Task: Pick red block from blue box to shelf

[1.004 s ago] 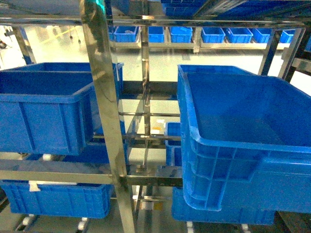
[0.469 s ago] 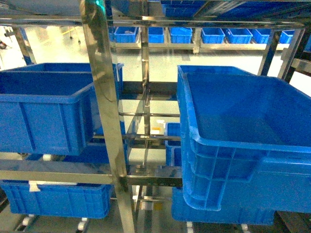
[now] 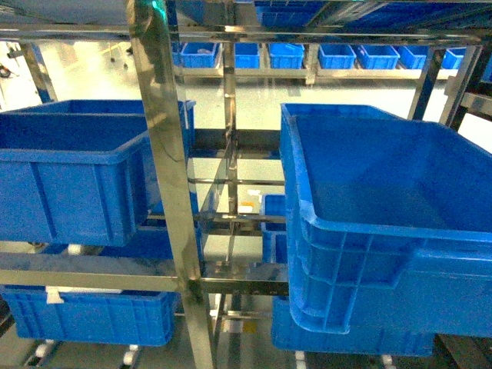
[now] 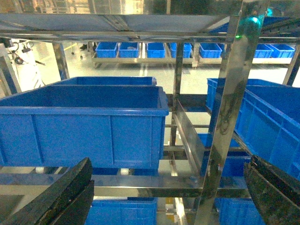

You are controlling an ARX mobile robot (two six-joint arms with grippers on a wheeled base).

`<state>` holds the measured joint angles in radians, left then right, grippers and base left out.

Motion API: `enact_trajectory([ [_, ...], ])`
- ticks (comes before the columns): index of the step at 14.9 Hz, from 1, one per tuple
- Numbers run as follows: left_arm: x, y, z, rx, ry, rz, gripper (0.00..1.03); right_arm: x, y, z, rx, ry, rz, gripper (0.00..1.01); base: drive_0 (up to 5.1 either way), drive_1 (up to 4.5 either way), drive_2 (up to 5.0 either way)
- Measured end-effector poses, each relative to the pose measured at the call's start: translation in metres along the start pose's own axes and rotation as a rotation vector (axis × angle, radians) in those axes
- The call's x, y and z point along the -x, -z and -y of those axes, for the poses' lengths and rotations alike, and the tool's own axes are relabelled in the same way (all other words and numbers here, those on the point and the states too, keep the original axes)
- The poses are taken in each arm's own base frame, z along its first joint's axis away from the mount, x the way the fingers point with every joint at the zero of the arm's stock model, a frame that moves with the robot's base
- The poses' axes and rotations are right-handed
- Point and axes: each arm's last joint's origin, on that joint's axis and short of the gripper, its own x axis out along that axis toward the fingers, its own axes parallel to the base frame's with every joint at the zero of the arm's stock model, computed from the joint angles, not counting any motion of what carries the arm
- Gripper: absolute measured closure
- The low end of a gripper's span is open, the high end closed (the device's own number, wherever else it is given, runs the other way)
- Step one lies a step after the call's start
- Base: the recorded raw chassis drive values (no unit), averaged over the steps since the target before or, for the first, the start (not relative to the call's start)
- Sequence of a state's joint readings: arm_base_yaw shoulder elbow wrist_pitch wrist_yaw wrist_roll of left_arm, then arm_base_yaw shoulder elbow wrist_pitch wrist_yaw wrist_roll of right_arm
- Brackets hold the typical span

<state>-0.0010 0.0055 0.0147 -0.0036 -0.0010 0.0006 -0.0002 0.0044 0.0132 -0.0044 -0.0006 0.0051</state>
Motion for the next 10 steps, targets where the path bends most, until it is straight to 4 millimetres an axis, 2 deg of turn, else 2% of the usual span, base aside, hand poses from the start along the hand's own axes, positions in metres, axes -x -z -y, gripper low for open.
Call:
enact_trajectory([
  [10, 0.0000, 0.0000, 0.0000, 0.000, 0.000, 0.000, 0.05, 0.0000, 0.0000, 0.0000, 0.000, 0.000, 0.000, 0.73, 0.0, 0.00, 0.0],
])
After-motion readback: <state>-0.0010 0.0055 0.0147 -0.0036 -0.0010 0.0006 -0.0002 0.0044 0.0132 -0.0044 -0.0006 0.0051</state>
